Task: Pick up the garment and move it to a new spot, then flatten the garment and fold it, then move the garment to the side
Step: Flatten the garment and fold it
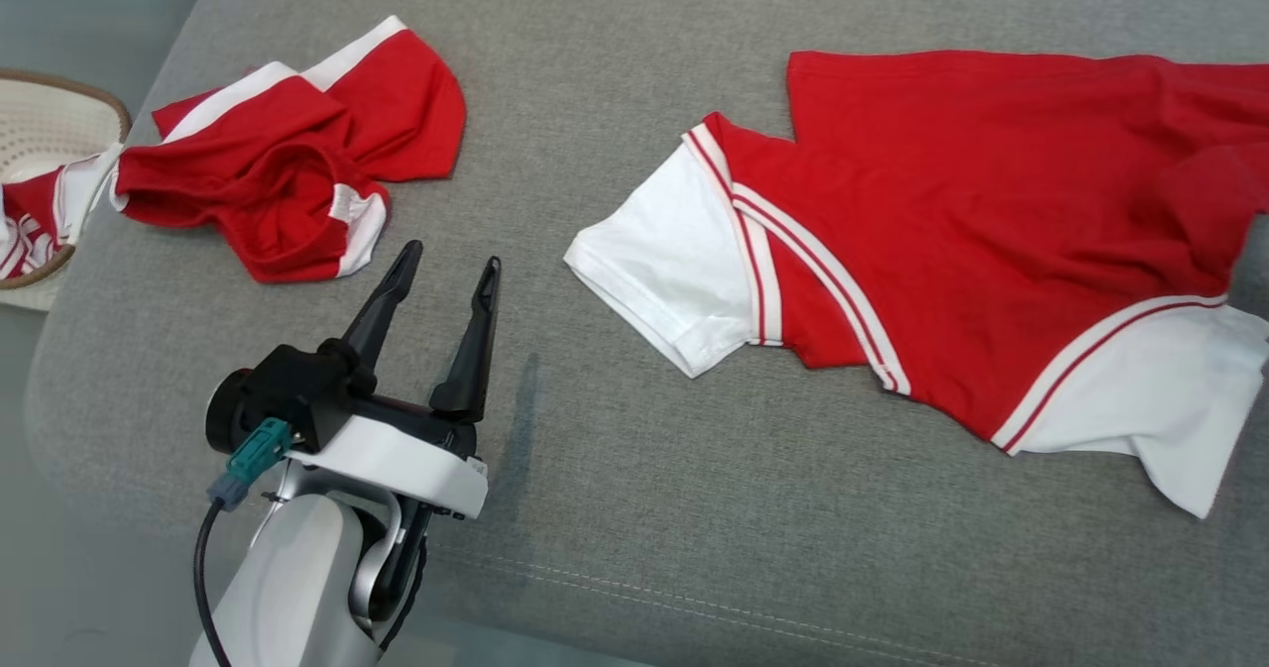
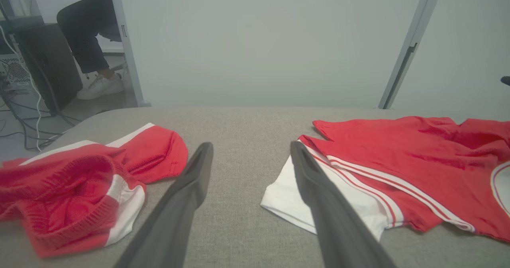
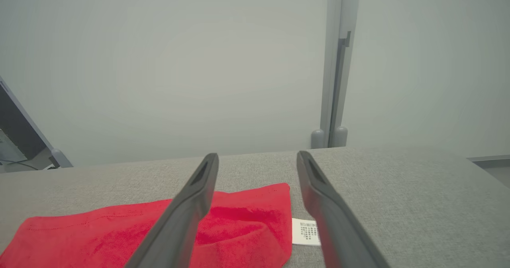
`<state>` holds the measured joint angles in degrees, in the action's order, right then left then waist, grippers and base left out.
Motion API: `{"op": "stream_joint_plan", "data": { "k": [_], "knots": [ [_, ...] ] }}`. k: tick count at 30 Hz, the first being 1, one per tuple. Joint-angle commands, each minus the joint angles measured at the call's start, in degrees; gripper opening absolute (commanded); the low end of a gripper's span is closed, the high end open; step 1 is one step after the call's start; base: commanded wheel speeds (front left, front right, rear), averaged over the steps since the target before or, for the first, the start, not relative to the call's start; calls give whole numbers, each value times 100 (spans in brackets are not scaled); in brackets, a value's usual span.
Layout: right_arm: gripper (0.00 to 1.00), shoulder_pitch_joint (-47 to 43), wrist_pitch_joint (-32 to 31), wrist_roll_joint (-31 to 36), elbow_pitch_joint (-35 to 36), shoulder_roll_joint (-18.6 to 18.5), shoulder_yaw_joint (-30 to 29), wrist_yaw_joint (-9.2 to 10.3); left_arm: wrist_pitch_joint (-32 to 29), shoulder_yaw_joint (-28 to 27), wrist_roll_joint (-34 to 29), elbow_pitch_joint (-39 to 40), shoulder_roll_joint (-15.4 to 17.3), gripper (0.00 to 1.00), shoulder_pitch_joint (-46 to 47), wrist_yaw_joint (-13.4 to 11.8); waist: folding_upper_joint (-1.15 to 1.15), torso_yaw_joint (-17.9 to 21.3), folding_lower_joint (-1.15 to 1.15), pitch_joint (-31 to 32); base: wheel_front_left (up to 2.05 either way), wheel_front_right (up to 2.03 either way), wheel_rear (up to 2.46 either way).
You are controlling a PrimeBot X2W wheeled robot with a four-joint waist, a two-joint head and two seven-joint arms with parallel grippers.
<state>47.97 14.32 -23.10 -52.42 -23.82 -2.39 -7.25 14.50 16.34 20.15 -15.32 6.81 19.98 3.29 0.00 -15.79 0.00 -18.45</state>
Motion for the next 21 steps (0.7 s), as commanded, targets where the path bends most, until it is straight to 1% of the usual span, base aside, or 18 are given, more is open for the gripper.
{"op": "stream_joint_plan", "data": {
  "k": [1,5,8,11,17,21],
  "knots": [
    [100,-394,67,239,534,72,31,-24,50,-243,-37,175,214,100,26,-61,0,222,0,148,0,0,0],
    [100,-1301,67,601,1687,510,-107,-24,32,-363,-21,278,349,100,-210,-178,0,525,0,376,0,0,0],
    [100,-1938,67,807,2474,831,-61,-24,-36,-465,9,392,477,100,-435,-268,0,746,0,554,0,0,0],
    [100,-2510,67,974,3106,1103,7,-24,-122,-536,38,531,577,100,-632,-341,0,914,0,719,0,0,0],
    [100,-3400,67,1268,3983,1520,23,-24,-252,-577,76,847,626,100,-1005,-500,0,1137,0,965,0,0,0],
    [100,-3875,67,1403,4377,1725,-33,-24,-339,-622,140,1010,644,100,-1236,-590,0,1230,0,1109,0,0,0]
  ]
}}
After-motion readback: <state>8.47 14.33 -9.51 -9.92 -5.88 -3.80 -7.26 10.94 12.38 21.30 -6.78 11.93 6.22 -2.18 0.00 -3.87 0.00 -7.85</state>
